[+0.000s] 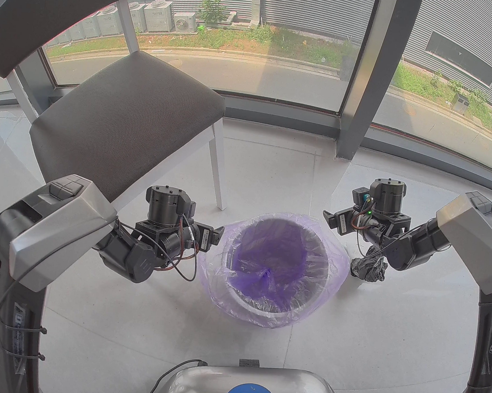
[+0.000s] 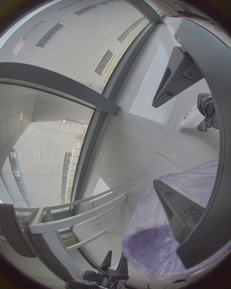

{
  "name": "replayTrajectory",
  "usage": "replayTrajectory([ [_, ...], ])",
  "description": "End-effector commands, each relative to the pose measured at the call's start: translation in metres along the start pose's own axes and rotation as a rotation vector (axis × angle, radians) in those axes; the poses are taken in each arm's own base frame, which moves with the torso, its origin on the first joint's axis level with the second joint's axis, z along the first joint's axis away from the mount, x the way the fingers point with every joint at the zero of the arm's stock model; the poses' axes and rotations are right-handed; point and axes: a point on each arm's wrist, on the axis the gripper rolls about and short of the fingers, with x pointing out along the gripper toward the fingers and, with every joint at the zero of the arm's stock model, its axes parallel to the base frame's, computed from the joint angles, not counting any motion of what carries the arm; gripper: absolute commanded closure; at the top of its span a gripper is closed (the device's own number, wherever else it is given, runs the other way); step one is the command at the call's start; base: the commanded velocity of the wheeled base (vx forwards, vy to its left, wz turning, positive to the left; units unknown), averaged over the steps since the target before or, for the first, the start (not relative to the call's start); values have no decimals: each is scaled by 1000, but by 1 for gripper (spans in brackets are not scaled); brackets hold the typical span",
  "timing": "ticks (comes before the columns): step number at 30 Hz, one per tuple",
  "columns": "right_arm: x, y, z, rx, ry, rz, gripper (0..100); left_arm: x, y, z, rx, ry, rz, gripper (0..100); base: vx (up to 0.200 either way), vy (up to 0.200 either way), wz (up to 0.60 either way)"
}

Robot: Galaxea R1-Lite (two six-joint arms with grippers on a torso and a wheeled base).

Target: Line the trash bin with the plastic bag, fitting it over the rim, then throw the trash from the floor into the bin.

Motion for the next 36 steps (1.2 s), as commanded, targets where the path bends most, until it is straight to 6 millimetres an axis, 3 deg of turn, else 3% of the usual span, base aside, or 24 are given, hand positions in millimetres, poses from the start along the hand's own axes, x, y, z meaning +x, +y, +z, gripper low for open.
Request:
replayTrajectory([
  [1,-28,-5,19,2,-20,1,0,-31,4,8,-15,-12,-7,0,0,0,0],
  [8,-52,-3,-13,-10,100,26,0,-47,1,-18,-31,35,-28,0,0,0,0],
  [15,-57,-4,-42,-12,147,20,0,-37,-3,-46,-27,67,-33,0,0,0,0],
  [22,-46,-3,-68,-11,201,19,0,-24,-3,-64,-26,96,-29,0,0,0,0],
  [31,-20,14,-118,-26,261,42,0,10,-5,-84,-16,111,-26,0,0,0,0],
  [36,-4,18,-130,-24,261,42,0,30,-6,-98,-14,128,-23,0,0,0,0],
])
